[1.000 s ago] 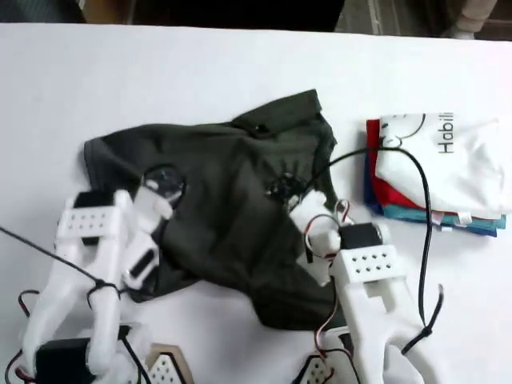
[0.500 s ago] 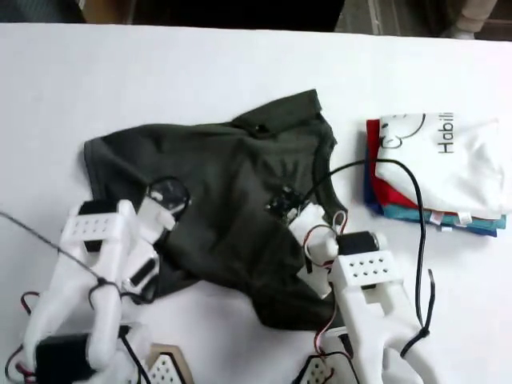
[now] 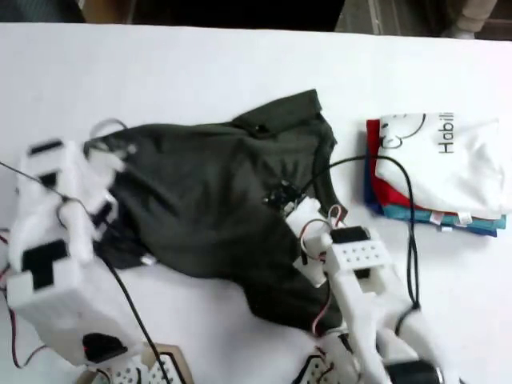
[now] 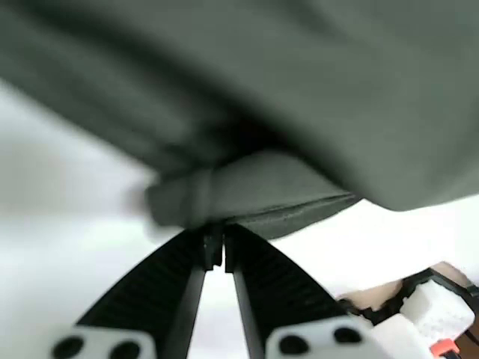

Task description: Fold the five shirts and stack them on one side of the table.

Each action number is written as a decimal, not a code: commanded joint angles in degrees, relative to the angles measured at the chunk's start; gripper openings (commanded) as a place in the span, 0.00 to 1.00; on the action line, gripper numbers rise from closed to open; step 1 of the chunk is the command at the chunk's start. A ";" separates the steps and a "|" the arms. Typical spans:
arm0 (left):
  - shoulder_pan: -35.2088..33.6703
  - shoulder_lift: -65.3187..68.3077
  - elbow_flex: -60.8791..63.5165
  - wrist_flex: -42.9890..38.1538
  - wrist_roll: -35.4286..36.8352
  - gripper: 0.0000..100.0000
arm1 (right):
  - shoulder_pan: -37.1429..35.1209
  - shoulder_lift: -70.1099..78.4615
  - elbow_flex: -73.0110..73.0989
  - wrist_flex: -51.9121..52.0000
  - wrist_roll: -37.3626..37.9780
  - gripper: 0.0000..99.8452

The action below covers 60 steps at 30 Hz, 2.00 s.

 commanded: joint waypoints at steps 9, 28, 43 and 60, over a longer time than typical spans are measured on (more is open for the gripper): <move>-9.58 9.32 -28.79 10.90 -5.01 0.03 | 0.40 16.40 -19.43 4.35 -1.58 0.29; 0.26 4.66 -17.45 10.37 -0.35 0.07 | 4.97 16.66 -50.73 34.95 -1.58 0.30; 3.25 -5.45 8.22 -8.79 0.00 0.10 | 6.20 16.31 -51.08 40.66 -5.89 0.30; 8.44 -4.92 14.73 -16.79 -1.58 0.19 | 6.11 16.22 -51.08 40.84 -5.63 0.30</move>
